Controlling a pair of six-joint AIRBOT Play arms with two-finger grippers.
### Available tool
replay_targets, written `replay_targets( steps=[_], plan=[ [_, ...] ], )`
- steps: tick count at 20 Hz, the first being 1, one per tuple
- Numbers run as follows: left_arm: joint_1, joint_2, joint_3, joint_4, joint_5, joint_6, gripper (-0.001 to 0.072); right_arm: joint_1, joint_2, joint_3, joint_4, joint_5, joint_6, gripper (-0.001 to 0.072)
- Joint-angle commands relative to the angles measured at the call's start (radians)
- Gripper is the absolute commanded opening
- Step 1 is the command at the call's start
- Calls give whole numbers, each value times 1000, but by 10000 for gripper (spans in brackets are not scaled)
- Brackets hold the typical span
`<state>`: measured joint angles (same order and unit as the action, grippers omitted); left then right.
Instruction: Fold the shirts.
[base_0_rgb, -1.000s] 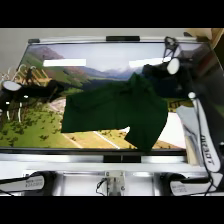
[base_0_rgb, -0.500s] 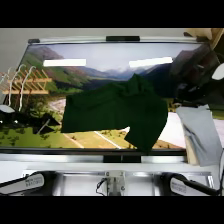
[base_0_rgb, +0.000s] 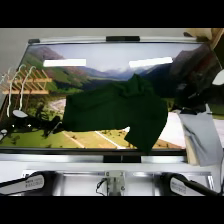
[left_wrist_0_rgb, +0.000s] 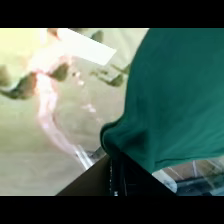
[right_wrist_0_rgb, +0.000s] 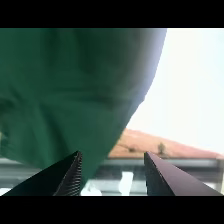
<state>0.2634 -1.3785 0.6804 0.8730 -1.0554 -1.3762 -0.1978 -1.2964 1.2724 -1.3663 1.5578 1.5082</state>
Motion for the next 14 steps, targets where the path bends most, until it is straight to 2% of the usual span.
replay_targets(
  steps=[1,6,9,14],
  plan=[
    [-22,-5,-4,8,54,5,33,-10,23,-151,-51,-16,-6,506],
    [-21,62,-4,9,24,34,33,-7,35,-399,111,-288,-11,506],
    [-21,133,-4,9,23,34,33,1,34,-454,126,-438,-9,505],
    [-21,199,-4,8,3,34,33,2,-3,-461,114,-500,-9,505]
  ],
)
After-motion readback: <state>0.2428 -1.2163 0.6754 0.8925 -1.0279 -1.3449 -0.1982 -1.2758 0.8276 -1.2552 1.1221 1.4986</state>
